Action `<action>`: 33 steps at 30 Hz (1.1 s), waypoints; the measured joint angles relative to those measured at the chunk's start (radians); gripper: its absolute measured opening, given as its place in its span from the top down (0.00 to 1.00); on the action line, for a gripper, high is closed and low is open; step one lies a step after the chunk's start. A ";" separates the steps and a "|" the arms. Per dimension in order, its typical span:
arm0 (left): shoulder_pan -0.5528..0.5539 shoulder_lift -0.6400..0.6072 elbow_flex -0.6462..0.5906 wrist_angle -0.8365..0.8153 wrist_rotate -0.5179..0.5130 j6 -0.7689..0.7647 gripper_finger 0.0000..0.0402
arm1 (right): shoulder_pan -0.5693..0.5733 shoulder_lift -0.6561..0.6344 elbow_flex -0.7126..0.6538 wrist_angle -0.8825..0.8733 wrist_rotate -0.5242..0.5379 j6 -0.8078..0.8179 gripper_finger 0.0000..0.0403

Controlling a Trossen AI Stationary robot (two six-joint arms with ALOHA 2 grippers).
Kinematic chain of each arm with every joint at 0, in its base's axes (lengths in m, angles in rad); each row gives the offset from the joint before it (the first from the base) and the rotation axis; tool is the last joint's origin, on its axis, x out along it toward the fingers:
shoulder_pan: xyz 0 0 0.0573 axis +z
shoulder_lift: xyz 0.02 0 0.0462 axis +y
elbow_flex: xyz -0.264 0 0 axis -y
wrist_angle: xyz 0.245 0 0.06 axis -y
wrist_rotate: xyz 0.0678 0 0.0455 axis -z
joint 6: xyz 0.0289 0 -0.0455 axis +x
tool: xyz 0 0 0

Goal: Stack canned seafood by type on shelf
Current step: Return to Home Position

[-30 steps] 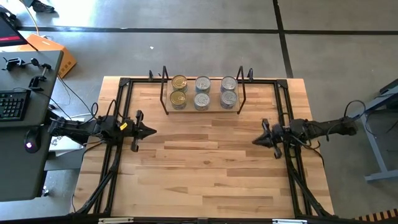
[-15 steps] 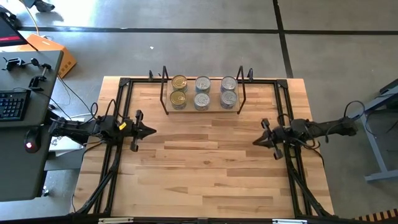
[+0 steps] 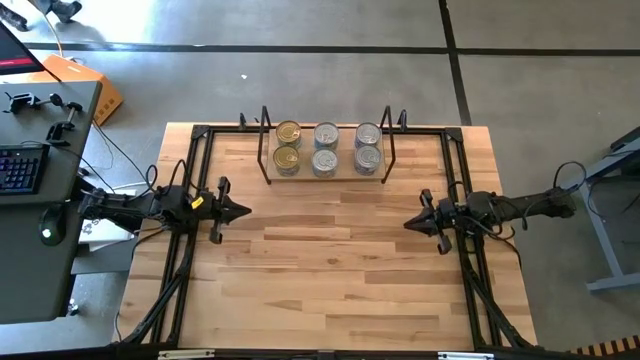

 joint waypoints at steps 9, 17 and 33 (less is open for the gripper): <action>-0.034 0.000 0.000 0.000 0.000 0.000 1.00 | 0.000 0.000 0.000 -0.004 -0.016 -0.008 0.97; -0.047 0.000 0.000 0.000 0.000 0.000 1.00 | 0.000 -0.002 0.000 -0.004 -0.018 -0.047 0.97; -0.047 0.000 0.000 0.000 0.000 0.000 1.00 | 0.000 -0.002 0.000 -0.006 0.031 -0.035 0.97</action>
